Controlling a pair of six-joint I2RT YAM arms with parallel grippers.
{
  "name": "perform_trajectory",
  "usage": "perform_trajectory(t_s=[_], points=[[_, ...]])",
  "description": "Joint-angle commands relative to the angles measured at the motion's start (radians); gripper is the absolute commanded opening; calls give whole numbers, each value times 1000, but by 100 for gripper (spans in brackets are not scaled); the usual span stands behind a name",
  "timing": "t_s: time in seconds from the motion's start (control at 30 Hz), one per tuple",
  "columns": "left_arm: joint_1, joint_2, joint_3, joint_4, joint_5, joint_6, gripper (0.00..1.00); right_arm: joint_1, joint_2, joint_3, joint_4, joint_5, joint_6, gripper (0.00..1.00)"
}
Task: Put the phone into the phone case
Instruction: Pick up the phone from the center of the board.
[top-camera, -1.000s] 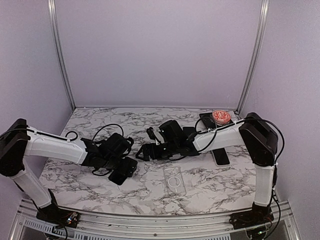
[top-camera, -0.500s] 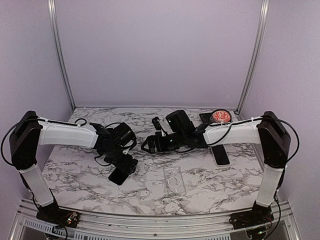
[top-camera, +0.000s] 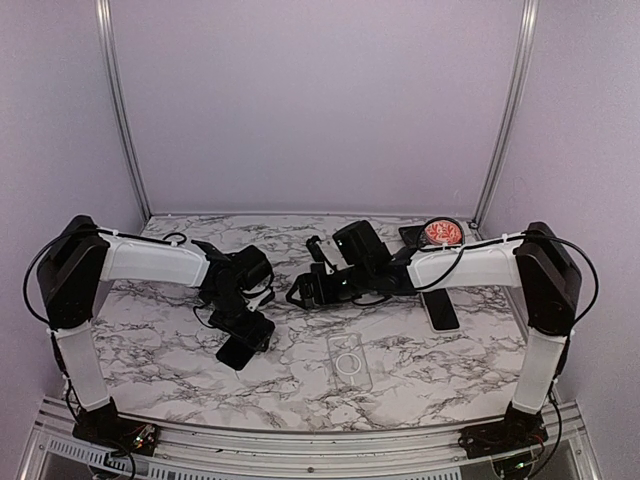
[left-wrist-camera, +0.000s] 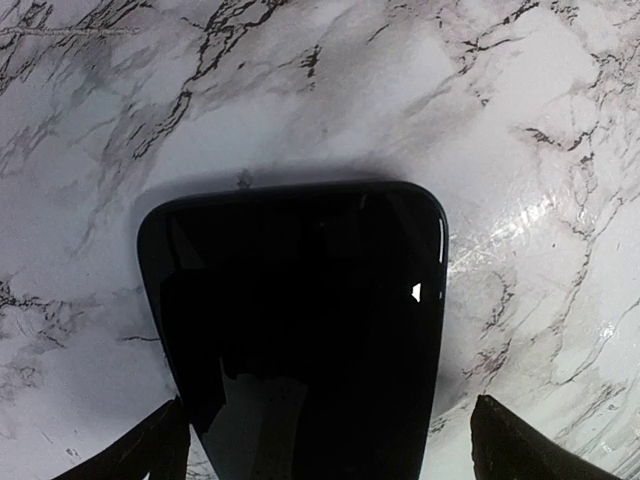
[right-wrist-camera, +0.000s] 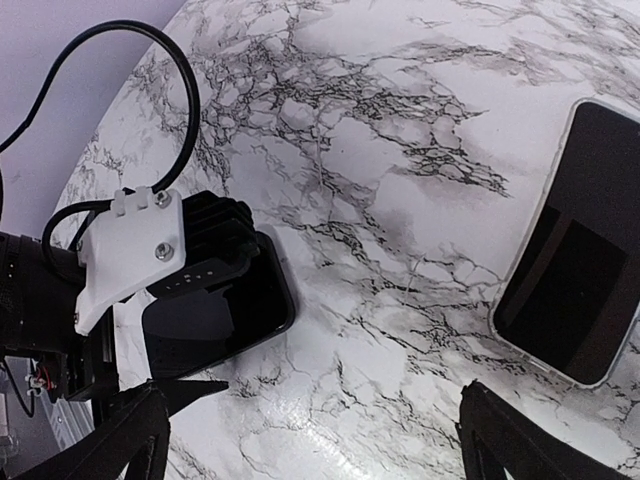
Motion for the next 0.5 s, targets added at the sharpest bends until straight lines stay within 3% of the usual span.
perform_trajectory(t_s=[0.0,0.27,0.47], points=[[-21,48,-19,-73,18,0,99,-6,-37,-6,-14,17,-13,99],[-63,83,-36,-101,-20,-13,92,-12,-37,-11,-14,38,-16,99],[-91,120,-46,-94,-33,-19,70,-23,-42,-41,-6,26,-3,99]])
